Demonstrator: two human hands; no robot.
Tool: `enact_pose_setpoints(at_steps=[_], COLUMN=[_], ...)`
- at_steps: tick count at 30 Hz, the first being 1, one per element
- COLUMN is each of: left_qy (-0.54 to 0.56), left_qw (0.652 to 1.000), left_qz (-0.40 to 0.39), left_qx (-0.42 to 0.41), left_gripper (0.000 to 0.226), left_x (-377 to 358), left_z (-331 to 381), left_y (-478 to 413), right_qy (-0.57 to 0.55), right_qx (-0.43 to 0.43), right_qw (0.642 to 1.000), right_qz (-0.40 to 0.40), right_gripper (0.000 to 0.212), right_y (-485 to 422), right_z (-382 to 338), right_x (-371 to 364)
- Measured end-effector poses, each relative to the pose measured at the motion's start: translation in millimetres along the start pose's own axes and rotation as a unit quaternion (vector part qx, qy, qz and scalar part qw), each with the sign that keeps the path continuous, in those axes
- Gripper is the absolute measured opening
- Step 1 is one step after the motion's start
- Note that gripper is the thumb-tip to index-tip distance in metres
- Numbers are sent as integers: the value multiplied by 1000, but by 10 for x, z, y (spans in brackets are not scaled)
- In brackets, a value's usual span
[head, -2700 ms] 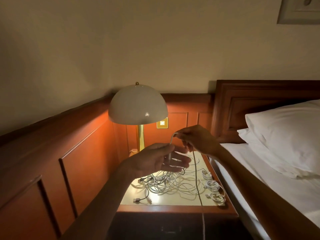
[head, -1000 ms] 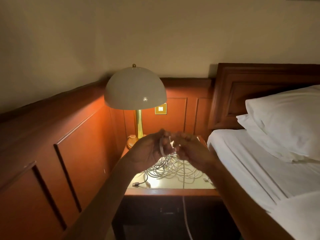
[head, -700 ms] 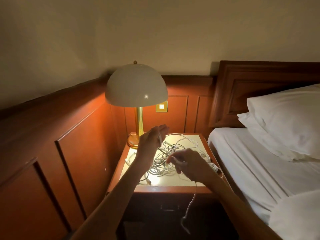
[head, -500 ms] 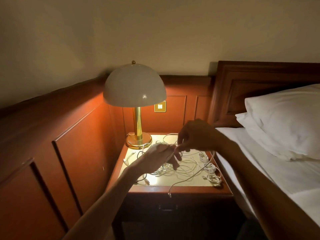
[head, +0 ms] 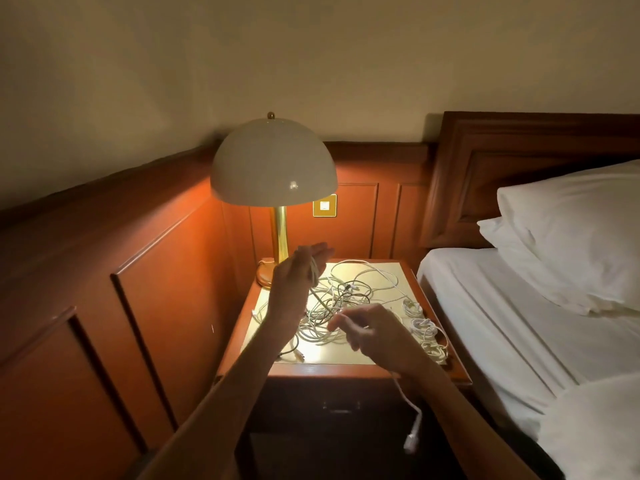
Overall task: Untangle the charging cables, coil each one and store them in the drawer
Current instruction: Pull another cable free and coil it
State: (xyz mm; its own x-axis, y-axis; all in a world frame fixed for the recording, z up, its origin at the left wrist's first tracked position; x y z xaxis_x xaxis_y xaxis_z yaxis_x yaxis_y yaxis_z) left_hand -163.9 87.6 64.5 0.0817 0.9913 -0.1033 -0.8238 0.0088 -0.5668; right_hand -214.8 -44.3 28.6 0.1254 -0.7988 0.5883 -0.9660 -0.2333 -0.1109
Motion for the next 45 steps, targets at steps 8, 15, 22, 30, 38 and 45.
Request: enact_pose_setpoints(at_steps=[8,15,22,30,38,45], left_qy=[-122,284,470,9,-345,-22], left_qw=[931,887,866,998,899,893], left_qz=[-334,-293,-59,25,-227,-406], left_qx=[79,218,160,56,-144,193], left_gripper=[48,49,31,36,26,54], left_x=[-619,-709,-614,-433,-868,-1057], left_z=[-282,-91,-73,-157,93,-274], left_y=[409,463,263,170,327,680], right_qy=[294,-109,-242,214,349,252], right_qx=[111,44,-63,8,49,57], right_qw=[948,993,966,967,932,966], right_qz=[-60,-14,69,138,85,19], right_gripper=[12,9,22,21,21,11], right_y=[-181,-380,-57,73,118,-6], right_z=[-548,-214,283,-29,-355,-378], right_x=[515,665,159,249,641,977])
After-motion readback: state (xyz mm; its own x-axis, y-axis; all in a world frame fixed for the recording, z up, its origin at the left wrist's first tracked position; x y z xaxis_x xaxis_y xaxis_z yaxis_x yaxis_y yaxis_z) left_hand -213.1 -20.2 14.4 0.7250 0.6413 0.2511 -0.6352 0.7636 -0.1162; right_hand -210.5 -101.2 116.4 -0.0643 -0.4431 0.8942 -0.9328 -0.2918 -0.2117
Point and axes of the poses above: each hand's wrist, its own y-axis away from the middle knuckle, its own x-axis out of the back of the hand, z = x × y, the point moved 10 cm from there along -y, towards the middle knuckle, and after that the axes turned 8 degrees about -x, right-handed, at the moved point
